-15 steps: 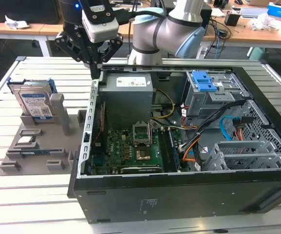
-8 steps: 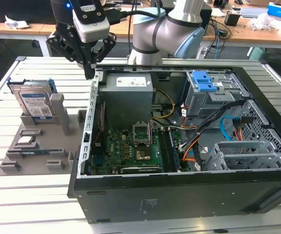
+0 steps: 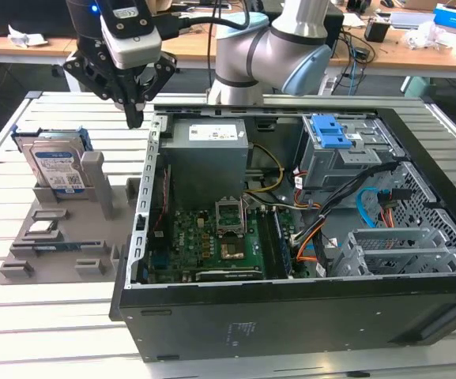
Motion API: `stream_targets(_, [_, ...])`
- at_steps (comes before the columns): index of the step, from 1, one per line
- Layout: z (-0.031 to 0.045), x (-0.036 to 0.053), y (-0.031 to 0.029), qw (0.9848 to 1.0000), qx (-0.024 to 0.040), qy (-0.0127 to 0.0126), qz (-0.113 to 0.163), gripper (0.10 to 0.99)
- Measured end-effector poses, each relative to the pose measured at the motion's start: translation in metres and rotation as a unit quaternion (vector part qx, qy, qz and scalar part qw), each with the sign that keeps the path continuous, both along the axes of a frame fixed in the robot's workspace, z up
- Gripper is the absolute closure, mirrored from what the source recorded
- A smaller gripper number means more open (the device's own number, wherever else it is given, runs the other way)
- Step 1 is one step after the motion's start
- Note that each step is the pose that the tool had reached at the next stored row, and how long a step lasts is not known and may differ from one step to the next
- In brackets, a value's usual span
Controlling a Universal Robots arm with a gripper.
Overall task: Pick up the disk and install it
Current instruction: 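Reach for the disk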
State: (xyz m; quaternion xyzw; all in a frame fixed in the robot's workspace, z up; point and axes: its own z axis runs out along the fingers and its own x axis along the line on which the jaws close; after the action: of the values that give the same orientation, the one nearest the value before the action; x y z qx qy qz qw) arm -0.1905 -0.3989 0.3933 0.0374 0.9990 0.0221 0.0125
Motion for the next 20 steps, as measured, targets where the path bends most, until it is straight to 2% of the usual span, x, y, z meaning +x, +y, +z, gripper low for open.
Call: stream_targets(20, [0.0, -0.0146, 0.0, 1.0, 0.0, 0.0, 0.0, 0.98])
